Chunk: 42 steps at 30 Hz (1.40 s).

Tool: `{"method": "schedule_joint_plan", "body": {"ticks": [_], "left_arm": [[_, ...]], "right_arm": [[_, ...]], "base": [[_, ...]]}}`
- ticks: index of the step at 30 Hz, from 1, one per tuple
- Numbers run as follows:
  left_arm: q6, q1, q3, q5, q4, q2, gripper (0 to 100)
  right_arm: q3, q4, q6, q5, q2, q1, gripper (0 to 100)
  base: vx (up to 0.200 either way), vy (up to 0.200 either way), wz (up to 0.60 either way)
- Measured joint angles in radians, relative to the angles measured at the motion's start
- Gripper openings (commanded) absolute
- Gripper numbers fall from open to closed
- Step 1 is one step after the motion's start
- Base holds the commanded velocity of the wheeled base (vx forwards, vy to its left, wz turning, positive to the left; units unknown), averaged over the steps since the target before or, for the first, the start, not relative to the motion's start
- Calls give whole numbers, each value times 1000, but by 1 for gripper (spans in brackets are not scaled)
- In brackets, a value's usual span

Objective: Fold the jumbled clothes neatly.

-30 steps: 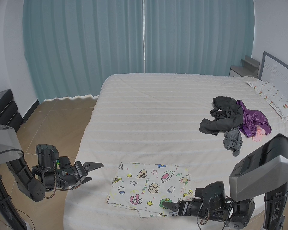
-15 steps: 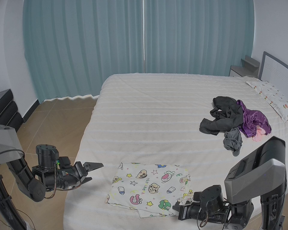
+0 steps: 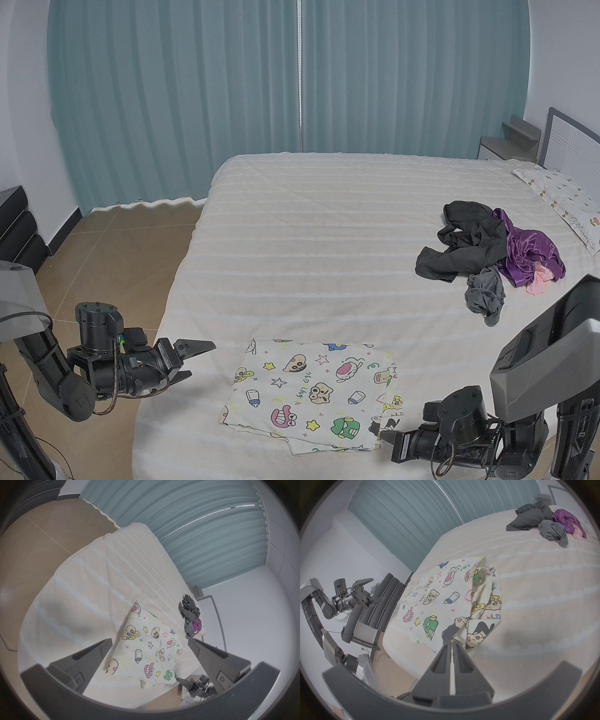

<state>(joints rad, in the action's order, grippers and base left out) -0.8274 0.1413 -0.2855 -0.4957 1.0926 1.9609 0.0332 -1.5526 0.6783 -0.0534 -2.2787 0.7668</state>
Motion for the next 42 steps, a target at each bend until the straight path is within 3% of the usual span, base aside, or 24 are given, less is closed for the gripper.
{"method": "schedule_joint_plan", "body": {"ticks": [5,6,14,20,31,38,39,42], "left_arm": [[0,0,0,0,0,3,100],[0,0,0,0,0,3,100],[0,0,0,0,0,6,100],[0,-1,0,0,0,8,100],[0,0,0,0,1,19,100],[0,-1,-2,0,19,35,100],[0,-1,-2,0,27,38,100],[0,-1,2,0,44,48,100]], "right_arm": [[-7,0,-2,-2,6,-11,0],[-10,0,-3,-1,9,-15,100],[-7,0,-11,10,79,-119,100],[120,5,-15,41,121,-201,100],[520,330,-16,79,39,-301,100],[606,370,-28,114,-46,-323,100],[609,369,-33,116,-56,-324,0],[612,370,-42,129,-82,-321,0]], "base": [[0,0,0],[0,0,0],[0,0,0],[0,0,0],[0,0,0],[0,0,0],[0,0,0],[0,0,0]]}}
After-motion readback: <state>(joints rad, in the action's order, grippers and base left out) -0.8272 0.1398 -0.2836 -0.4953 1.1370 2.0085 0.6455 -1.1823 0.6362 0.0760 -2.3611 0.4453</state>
